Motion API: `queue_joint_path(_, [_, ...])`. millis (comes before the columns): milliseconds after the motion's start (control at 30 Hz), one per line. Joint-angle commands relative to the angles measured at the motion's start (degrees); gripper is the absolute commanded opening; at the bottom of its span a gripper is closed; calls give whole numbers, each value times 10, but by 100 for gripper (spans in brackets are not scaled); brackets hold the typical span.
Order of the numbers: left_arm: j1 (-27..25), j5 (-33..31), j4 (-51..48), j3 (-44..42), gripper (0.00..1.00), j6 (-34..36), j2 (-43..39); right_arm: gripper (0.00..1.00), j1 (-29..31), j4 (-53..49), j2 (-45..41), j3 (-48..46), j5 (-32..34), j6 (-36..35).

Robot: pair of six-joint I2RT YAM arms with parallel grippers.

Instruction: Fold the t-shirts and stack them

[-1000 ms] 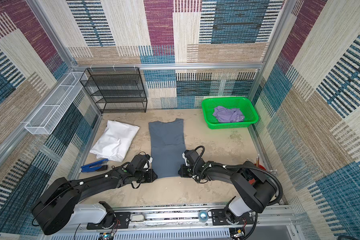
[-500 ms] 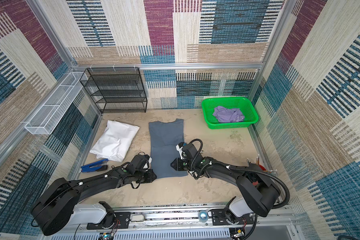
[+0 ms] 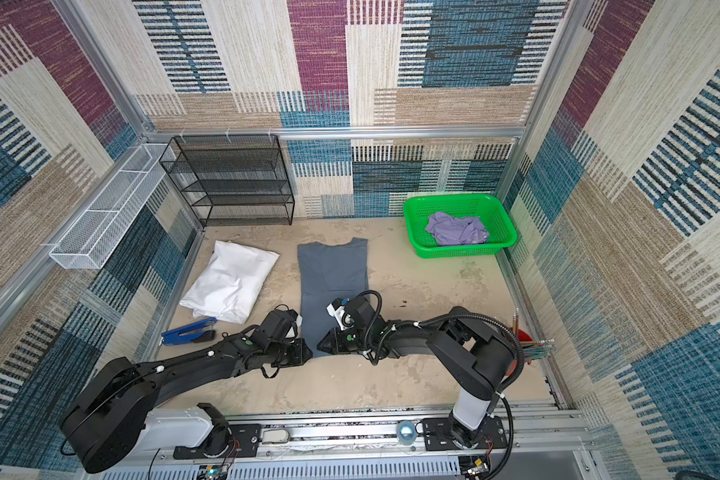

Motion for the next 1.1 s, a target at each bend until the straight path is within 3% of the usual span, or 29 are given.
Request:
queue_joint_path(0, [1,-27,-52,-8,23,-14,-3,22,-6,-30,12,-8,38,-2])
queue_joint_path(200, [1,-38,-66,-10,23,-24,-6,23,-22,-45,7,-35,51,-7])
queue_joint_path(700, [1,-35,-69,-8,22,-26,7,27,-85,-100,-95,-124,78,-39])
queue_joint_path(1067, [1,-34,-74,-7,21,-26,4,33,-105,-186,-200,-167,136,-55])
